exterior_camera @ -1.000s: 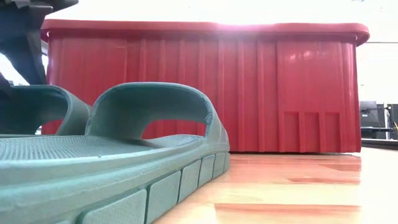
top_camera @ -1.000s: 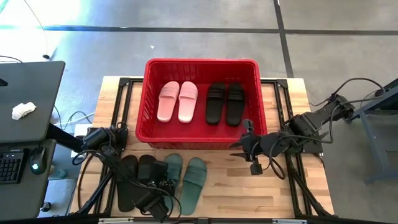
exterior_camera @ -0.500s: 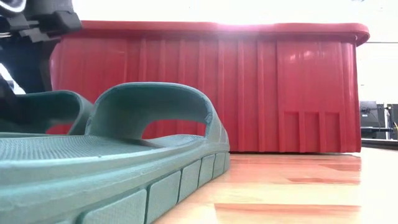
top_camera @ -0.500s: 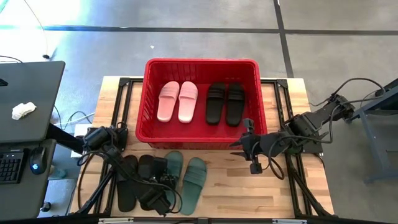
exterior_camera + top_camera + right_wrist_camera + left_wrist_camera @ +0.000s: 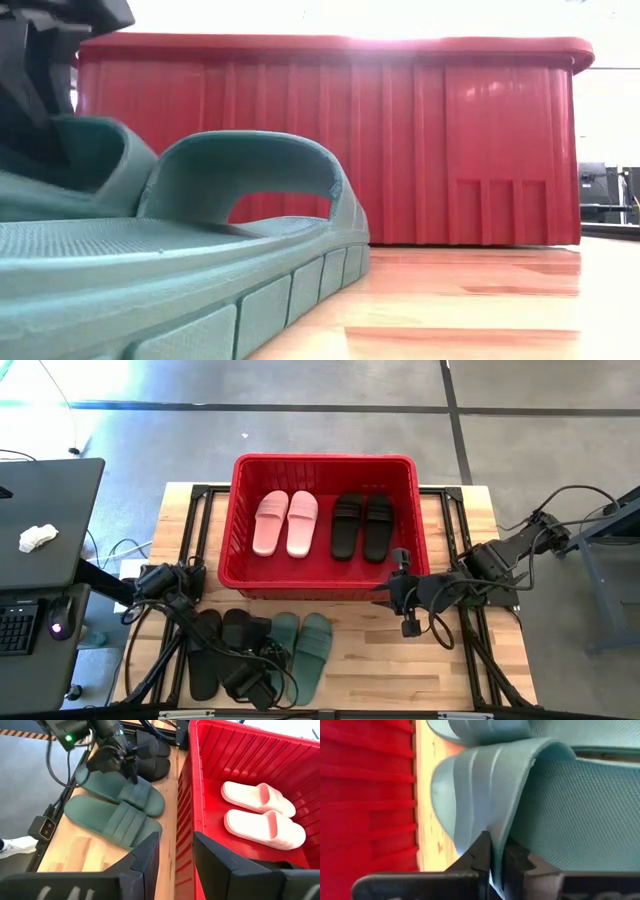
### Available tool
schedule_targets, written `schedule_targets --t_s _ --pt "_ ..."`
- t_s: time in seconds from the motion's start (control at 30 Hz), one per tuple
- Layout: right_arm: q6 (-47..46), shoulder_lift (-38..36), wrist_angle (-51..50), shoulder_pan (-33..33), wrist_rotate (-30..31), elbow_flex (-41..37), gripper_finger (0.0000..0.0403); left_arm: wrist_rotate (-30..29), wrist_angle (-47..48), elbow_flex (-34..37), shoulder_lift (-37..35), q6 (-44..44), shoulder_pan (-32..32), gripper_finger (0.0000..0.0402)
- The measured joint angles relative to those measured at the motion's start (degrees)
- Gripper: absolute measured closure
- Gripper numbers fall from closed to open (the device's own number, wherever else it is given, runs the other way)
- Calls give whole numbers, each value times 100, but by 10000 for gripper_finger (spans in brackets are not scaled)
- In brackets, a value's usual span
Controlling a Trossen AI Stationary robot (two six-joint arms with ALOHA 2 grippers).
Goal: Pick and place slides into bin
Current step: Put the green slide into the red bin
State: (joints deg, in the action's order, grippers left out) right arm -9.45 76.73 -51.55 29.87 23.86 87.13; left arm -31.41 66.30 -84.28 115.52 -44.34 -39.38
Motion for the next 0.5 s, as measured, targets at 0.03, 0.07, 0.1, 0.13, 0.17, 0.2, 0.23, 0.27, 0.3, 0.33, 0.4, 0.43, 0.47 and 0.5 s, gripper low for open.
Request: schedule_targets --t_s 0.03,0.07,0.1,0.13,0.17,0.2,0.23,0.27,0.3,0.33,0.4,0.43,0.47,0.5 --pt "0 0 -4 0 -2 0 295 15 43 -105 0 -1 0 393" --pt "2 0 -4 0 -10 0 295 18 100 -238 2 0 0 395" --pt "4 0 -8 1 -23 0 295 21 188 -393 4 2 -2 396" --pt "9 0 -14 0 -28 0 295 31 308 -575 4 2 0 393" --pt "39 0 -15 1 -30 0 295 34 438 -774 4 11 -2 392" --pt "49 0 -14 0 -30 0 295 26 585 -992 4 36 -2 392" --pt "53 0 -15 2 -30 0 295 11 755 -1228 4 77 -2 395" --pt "71 0 -15 0 -31 0 295 -8 927 -1468 4 137 -2 397" --pt "85 0 -15 0 -31 0 295 -45 1102 -1719 4 179 -6 397" --pt "102 0 -15 0 -31 0 295 -104 1282 -1969 4 195 -7 396" --pt "179 0 -15 2 -34 0 295 -235 1634 -2444 2 199 -6 396" --pt "198 0 -15 1 -34 0 295 -281 1790 -2671 2 219 -4 397" --pt "199 0 -15 2 -34 0 295 -315 1896 -2895 2 257 -4 398" --pt "201 0 -15 2 -35 0 295 -348 1953 -3102 2 302 -1 398"
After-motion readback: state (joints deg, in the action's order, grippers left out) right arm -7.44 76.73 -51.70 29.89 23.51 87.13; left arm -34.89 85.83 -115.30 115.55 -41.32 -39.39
